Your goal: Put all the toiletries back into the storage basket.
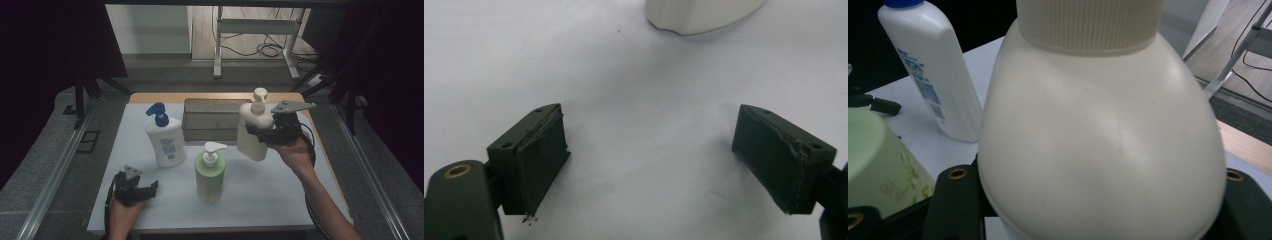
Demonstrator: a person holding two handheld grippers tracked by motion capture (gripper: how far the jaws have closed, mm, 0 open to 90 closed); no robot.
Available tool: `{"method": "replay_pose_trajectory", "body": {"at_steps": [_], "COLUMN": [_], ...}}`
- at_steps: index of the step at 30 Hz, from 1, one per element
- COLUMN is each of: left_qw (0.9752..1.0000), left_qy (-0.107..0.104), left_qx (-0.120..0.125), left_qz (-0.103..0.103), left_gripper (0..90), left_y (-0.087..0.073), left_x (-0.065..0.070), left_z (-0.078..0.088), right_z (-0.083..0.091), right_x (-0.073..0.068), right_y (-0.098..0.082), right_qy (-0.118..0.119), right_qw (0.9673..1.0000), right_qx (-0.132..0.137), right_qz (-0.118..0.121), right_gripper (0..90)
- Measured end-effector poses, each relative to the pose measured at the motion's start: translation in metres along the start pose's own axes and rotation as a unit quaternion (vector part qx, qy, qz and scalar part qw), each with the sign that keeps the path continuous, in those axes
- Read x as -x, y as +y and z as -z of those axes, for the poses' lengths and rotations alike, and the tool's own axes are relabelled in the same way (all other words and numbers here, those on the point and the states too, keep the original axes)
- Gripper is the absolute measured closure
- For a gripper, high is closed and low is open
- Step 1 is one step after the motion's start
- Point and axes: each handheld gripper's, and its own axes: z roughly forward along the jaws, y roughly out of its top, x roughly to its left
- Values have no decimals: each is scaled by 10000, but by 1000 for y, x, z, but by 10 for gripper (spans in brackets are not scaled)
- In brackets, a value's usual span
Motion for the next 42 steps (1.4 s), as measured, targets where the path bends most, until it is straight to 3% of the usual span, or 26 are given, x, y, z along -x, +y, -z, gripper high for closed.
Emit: {"method": "replay_pose_trajectory", "body": {"at_steps": [23, 42], "left_qw": [10000, 10000], "left_qy": [-3, -2], "left_qx": [5, 12], "left_qz": [2, 11], "left_gripper": [138, 138], "left_y": [0, 0], "left_x": [0, 0], "left_z": [0, 0], "right_z": [-36, -82], "right_x": [-3, -13], "right_y": [42, 73], "right_qy": [-10, -53], "right_qw": [9999, 9996], "right_qx": [166, 258], "right_qz": [38, 140], "right_gripper": [380, 380]}}
